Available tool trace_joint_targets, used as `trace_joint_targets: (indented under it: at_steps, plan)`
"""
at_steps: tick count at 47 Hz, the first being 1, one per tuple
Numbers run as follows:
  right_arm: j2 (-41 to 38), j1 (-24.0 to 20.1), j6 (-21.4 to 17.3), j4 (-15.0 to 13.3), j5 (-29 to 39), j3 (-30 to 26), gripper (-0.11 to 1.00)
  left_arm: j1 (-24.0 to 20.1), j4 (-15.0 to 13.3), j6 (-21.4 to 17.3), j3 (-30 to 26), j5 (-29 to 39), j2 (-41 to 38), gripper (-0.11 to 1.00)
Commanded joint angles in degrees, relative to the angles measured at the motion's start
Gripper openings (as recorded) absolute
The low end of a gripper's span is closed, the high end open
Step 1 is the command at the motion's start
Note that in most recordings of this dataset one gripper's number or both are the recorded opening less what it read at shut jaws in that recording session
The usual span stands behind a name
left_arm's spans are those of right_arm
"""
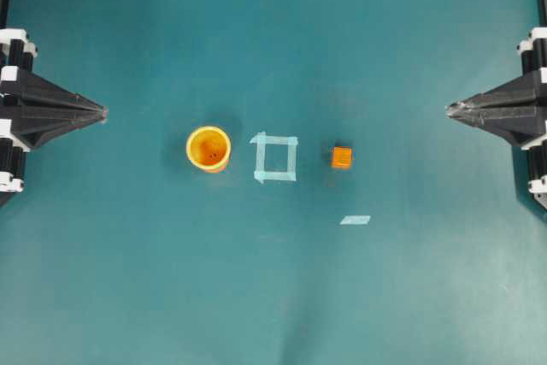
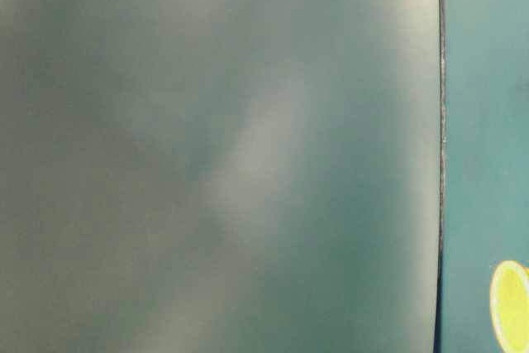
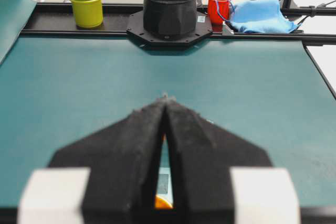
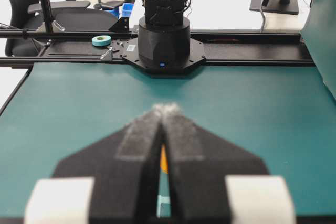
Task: Move the block to the right with right arm.
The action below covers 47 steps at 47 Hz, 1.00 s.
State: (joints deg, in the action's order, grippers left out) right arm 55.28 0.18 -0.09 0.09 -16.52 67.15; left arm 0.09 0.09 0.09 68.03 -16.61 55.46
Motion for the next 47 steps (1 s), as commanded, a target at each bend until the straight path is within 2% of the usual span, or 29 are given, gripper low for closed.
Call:
trace_joint_targets:
  at_steps: [1, 14, 35, 39, 47]
  plan:
    - [-0.4, -0.4, -0.1, 0.2, -0.2, -1.4, 0.0, 0.0, 0.4, 0.2, -2.5, 0.0, 0.3, 0.0]
    - [-2.5, 0.2, -0.2, 0.2, 5.4, -4.1, 0.0, 0.1, 0.4, 0.4, -2.8, 2.7, 1.0, 0.0]
    - [-6.1, 1.6, -0.3, 1.0, 5.9, -5.9, 0.01, 0.0, 0.4, 0.4, -2.8, 3.3, 0.9, 0.0]
    - [-7.5, 2.0, -0.4, 1.0, 6.0, -6.6, 0.11, 0.0, 0.4, 0.4, -2.8, 3.3, 0.9, 0.0]
    - [-10.9, 3.5, -0.4, 1.8, 6.0, -8.0, 0.44, 0.0, 0.4, 0.4, -2.8, 3.3, 0.9, 0.0]
